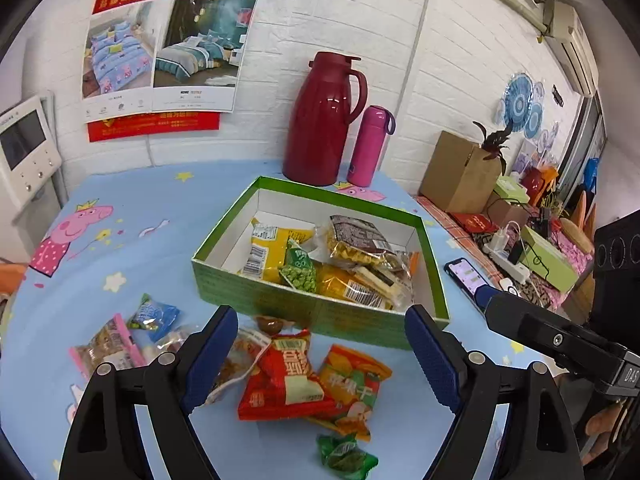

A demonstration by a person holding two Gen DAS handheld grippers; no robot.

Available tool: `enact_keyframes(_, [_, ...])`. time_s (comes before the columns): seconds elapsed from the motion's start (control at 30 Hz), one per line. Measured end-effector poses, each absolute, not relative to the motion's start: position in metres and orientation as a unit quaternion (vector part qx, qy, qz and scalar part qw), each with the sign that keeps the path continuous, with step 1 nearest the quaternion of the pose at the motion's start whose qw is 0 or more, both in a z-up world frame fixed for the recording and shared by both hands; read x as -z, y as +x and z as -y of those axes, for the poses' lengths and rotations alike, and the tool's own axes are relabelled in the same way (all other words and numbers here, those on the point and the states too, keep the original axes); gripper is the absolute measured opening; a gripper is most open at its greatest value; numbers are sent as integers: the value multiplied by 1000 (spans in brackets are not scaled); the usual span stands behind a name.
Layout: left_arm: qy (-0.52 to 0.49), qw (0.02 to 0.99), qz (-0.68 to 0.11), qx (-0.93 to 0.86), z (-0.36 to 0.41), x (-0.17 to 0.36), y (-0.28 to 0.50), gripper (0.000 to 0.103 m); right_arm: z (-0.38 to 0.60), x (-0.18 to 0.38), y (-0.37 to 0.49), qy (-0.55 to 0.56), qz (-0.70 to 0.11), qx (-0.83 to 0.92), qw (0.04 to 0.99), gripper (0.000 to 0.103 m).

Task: Organize snacks
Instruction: 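Grasp the pink-edged nut bag with both grippers and lift it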

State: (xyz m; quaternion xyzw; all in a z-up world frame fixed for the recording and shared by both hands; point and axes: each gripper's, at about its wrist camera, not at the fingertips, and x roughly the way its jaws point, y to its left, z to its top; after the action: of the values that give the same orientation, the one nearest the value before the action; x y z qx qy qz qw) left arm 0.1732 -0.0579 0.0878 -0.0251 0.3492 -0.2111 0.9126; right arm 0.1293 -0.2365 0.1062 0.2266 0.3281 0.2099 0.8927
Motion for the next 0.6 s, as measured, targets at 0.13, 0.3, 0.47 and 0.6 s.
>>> enact_keyframes(0.13, [-31, 914, -355, 193, 36, -85, 147, 88, 224, -101, 107, 222, -331, -221, 890, 88])
enact_keyframes(0.3, [-39, 915, -364, 169, 10, -68, 119, 88, 211, -88, 87, 211, -346, -230, 885, 88])
enact_keyframes(0.47, [-63, 906, -386, 161, -18, -37, 94, 88, 200, -69, 69, 202, -368, -227, 879, 88])
enact_keyframes(0.6, [-90, 896, -412, 137, -51, -10, 81, 88, 188, -53, 62, 203, -387, -243, 866, 88])
